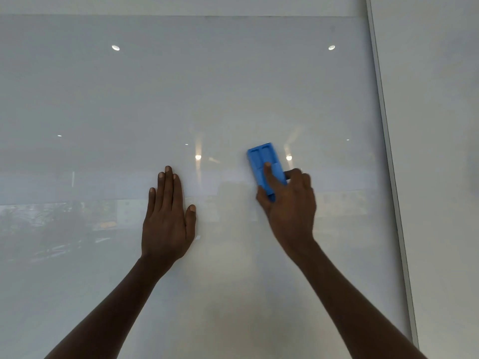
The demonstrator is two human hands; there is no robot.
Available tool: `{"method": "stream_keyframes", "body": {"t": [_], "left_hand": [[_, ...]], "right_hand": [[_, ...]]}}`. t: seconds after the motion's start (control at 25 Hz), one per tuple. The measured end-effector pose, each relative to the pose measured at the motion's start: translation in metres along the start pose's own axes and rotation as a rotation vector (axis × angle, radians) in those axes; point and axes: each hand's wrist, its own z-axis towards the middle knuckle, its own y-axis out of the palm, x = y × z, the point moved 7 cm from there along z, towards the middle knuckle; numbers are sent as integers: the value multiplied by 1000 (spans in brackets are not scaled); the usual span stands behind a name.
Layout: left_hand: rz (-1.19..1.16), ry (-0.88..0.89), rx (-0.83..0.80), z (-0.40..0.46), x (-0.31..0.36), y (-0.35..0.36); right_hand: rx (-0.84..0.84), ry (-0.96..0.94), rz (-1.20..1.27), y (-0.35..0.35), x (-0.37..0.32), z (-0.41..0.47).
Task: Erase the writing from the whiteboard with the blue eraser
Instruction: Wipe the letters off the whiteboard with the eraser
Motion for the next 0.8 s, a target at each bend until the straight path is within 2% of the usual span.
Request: {"method": "stream_keyframes", "body": {"t": [0.16, 0.28, 0.4, 0.56, 0.8], "left_hand": [[-4, -1, -1, -1, 0, 0], [-3, -1, 0, -1, 1, -2], [-6, -7, -11, -1, 1, -2], [-19, -5, -19, -1, 2, -1], [-52, -1, -24, -1, -3, 1]], "right_hand": [[-66, -234, -48, 5, -10, -41], [-73, -275, -87, -3, 17, -46], [-55, -181, -114, -15, 52, -30], [-3, 42, -91, -27, 88, -3], [119, 212, 21, -13, 70, 33]]}}
